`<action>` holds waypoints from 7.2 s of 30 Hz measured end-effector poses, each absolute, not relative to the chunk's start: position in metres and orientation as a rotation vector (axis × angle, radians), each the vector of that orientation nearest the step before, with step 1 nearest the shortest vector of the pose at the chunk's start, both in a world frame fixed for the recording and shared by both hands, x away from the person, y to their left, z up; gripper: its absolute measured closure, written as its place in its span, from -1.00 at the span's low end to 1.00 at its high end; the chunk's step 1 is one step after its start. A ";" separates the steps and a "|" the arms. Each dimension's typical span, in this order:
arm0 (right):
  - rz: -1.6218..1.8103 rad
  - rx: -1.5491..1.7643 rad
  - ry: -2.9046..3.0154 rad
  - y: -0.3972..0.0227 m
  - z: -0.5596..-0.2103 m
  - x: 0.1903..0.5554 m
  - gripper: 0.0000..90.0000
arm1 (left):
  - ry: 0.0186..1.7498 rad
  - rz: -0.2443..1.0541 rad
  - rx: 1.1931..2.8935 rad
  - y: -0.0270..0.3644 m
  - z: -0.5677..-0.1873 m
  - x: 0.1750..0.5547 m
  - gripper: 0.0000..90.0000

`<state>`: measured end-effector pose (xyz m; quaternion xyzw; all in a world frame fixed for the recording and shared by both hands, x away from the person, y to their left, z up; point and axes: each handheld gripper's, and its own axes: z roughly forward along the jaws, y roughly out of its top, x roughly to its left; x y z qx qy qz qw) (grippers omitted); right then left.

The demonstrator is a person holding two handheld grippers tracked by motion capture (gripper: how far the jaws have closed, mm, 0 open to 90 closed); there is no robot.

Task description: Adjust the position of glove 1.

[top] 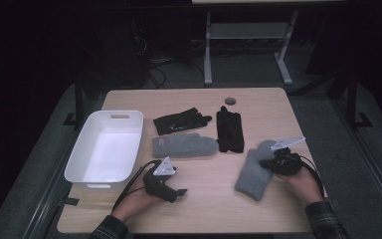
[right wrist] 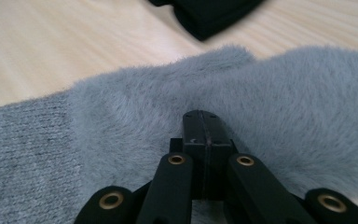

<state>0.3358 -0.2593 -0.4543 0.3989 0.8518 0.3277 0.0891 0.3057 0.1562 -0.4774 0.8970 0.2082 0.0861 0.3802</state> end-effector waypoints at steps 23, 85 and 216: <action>1.035 1.012 2.615 -0.239 -0.441 0.273 1.00 | 0.530 0.223 2.290 0.156 -0.478 0.306 -0.73; 1.077 1.191 2.338 -0.294 -0.451 0.323 0.51 | 0.531 0.226 2.290 0.156 -0.477 0.306 -0.73; 0.984 1.318 2.229 -0.308 -0.483 0.332 -0.64 | 0.688 0.247 2.383 0.112 -0.440 0.369 0.74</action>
